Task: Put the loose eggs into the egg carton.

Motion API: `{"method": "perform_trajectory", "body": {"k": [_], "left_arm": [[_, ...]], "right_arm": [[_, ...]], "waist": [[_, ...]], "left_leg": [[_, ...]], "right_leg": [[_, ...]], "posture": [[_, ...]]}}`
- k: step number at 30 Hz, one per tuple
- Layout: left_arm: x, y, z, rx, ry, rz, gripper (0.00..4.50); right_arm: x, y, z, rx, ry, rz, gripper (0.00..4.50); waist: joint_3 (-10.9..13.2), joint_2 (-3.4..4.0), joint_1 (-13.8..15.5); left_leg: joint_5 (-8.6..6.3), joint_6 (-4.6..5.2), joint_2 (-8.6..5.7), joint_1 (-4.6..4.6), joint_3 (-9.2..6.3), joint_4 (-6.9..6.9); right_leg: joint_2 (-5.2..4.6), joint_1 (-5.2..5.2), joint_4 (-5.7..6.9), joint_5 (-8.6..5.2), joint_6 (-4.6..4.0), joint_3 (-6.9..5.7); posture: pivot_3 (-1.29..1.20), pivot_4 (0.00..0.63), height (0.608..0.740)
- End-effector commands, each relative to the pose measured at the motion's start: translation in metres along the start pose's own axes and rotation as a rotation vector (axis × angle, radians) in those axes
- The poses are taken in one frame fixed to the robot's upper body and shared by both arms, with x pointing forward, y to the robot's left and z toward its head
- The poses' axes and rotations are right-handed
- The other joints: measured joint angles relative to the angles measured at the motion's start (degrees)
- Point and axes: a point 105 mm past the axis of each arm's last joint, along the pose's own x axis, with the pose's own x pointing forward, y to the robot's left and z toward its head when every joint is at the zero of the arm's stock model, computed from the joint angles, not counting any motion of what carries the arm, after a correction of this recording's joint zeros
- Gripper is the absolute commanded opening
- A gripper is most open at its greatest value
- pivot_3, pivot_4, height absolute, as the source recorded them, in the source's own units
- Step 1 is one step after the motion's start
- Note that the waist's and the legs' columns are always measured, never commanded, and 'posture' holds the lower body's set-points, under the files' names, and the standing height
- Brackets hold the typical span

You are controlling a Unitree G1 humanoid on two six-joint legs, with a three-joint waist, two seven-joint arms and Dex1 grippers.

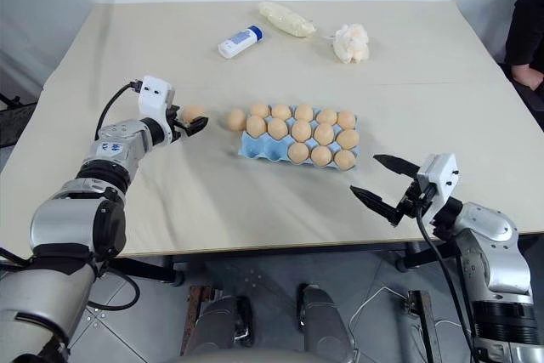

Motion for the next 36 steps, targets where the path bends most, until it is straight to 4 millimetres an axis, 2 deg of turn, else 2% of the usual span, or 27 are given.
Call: {"method": "perform_trajectory", "body": {"k": [1,10,13,19,21,24,25,27,32,36], "left_arm": [[0.002,-0.002,0.014,0.033,-0.021,0.003,4.47],[0.007,-0.007,0.016,0.022,-0.026,0.027,4.47],[0.008,-0.008,0.017,0.015,-0.032,0.032,3.90],[0.009,-0.009,0.019,0.010,-0.045,0.027,1.99],[0.008,-0.008,0.022,0.011,-0.058,0.029,1.65],[0.004,-0.006,0.042,0.011,-0.131,-0.004,1.59],[0.001,-0.012,0.062,0.011,-0.194,-0.073,1.59],[-0.005,-0.021,0.090,0.021,-0.282,-0.182,1.59],[-0.022,-0.052,0.135,0.036,-0.468,-0.435,1.59],[-0.040,-0.066,0.149,0.051,-0.557,-0.595,1.59]], "right_arm": [[-0.003,-0.004,0.009,-0.027,-0.033,-0.020,4.50],[-0.007,-0.005,0.006,-0.027,-0.020,-0.028,4.50],[-0.008,-0.005,0.004,-0.027,-0.014,-0.032,4.50],[-0.011,-0.006,0.004,-0.032,-0.008,-0.038,4.50],[-0.011,-0.006,0.003,-0.033,-0.005,-0.040,4.50],[-0.014,-0.006,0.004,-0.037,-0.007,-0.047,4.50],[-0.015,-0.006,0.005,-0.037,-0.010,-0.046,4.50],[-0.017,-0.004,0.007,-0.039,-0.021,-0.044,4.50],[-0.019,-0.001,0.013,-0.045,-0.050,-0.047,4.50],[-0.021,-0.001,0.014,-0.047,-0.048,-0.062,4.50]], "waist": [[0.0,0.00,0.0],[0.0,0.00,0.0],[0.0,0.00,0.0],[0.0,0.00,0.0],[0.0,0.00,0.0],[0.0,0.00,0.0],[0.0,-0.01,0.0],[0.0,-0.04,0.0],[0.0,-0.04,0.1],[0.0,-0.04,-0.2]], "left_leg": [[0.00,0.00,0.00,0.00,0.01,0.00],[0.01,0.00,0.00,0.00,0.02,0.06],[0.01,0.00,0.00,0.01,0.02,0.06],[0.02,-0.02,0.01,0.01,0.05,0.07],[0.02,-0.02,0.01,0.01,0.09,0.09],[0.02,-0.02,0.01,0.01,0.15,0.10],[0.02,-0.02,0.01,0.00,0.17,0.09],[0.02,-0.03,0.01,-0.01,0.26,0.09],[-0.03,-0.10,0.00,0.01,0.29,0.07],[0.01,-0.08,0.03,0.02,0.30,0.08]], "right_leg": [[0.00,0.00,0.00,0.00,0.00,0.00],[0.00,0.00,0.06,0.00,0.00,0.00],[0.01,0.00,0.07,0.00,0.00,0.00],[0.03,0.00,0.09,0.00,0.00,0.00],[0.02,0.00,0.10,0.00,0.00,0.00],[0.02,0.00,0.11,0.00,0.00,0.00],[0.02,0.00,0.11,0.00,0.00,0.00],[0.04,0.00,0.09,0.00,0.00,-0.02],[0.05,0.03,0.05,0.00,0.00,-0.02],[0.11,0.02,0.09,-0.01,-0.02,0.02]], "posture": [[0.00,0.150,0.740],[0.00,0.150,0.740],[0.00,0.150,0.740],[0.00,0.150,0.740],[0.00,0.150,0.740],[0.00,0.150,0.740],[0.00,0.150,0.740],[0.00,0.150,0.740],[0.00,0.150,0.740],[0.00,0.150,0.740]]}}
